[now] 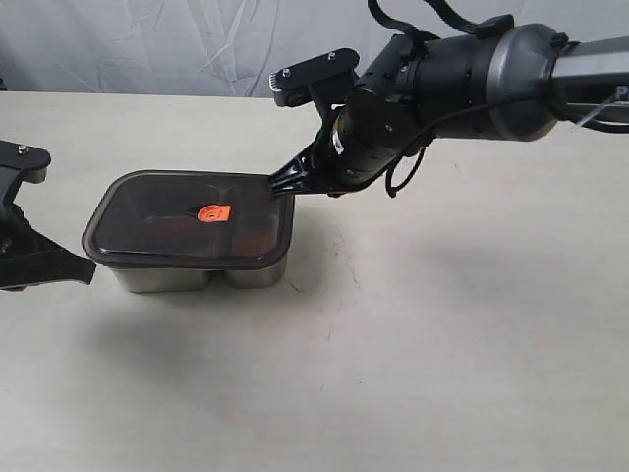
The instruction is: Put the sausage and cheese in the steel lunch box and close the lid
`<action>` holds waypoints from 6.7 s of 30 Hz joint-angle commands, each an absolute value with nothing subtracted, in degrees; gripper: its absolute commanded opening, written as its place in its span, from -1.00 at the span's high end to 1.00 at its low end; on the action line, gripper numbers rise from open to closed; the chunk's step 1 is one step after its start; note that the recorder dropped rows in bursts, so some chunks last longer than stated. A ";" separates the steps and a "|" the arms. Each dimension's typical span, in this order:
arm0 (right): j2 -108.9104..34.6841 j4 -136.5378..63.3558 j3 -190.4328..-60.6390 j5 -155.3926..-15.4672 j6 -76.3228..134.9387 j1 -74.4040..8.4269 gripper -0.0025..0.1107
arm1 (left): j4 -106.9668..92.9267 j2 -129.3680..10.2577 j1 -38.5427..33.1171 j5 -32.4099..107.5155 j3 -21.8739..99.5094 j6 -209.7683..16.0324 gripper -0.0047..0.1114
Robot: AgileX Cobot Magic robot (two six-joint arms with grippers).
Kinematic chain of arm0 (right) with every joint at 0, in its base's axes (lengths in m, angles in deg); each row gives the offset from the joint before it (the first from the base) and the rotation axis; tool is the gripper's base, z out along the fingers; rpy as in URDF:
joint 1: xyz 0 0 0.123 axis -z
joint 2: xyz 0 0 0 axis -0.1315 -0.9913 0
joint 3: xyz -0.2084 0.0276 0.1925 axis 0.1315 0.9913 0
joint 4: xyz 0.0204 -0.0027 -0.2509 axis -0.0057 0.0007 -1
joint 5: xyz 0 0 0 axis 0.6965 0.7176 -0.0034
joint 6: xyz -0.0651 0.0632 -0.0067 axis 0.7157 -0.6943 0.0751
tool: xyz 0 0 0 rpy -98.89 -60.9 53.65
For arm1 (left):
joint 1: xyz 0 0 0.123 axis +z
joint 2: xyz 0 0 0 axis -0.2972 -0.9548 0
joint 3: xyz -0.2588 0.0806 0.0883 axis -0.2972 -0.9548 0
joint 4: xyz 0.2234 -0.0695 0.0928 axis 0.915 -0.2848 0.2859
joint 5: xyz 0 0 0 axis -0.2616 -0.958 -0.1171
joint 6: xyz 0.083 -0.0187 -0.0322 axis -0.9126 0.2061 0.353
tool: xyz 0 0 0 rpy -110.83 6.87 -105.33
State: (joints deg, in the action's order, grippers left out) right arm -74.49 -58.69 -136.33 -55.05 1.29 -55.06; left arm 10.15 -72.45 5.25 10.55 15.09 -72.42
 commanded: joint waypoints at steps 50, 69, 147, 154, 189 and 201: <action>-83.21 -56.67 -142.05 -58.39 -4.32 -50.88 0.96 | 10.05 -75.73 5.82 20.61 17.10 -72.04 0.91; -84.99 -50.90 -142.09 -63.53 0.19 -52.12 0.96 | 8.79 -77.51 5.71 23.29 17.10 -72.04 0.91; -77.31 -33.64 -139.24 -36.41 26.15 -56.25 0.96 | 9.79 -79.56 1.71 19.71 17.10 -72.18 0.91; -70.13 -42.75 -139.24 -36.03 20.22 -56.25 0.96 | 10.23 -74.97 4.37 23.51 17.10 -71.06 0.91; -67.03 -45.76 -139.24 -38.33 19.62 -56.25 0.96 | 5.15 -85.78 7.47 19.75 29.56 -77.12 0.91; -67.03 -45.76 -139.24 -38.45 19.62 -56.25 0.96 | 5.72 -85.78 4.05 18.63 30.60 -78.48 0.91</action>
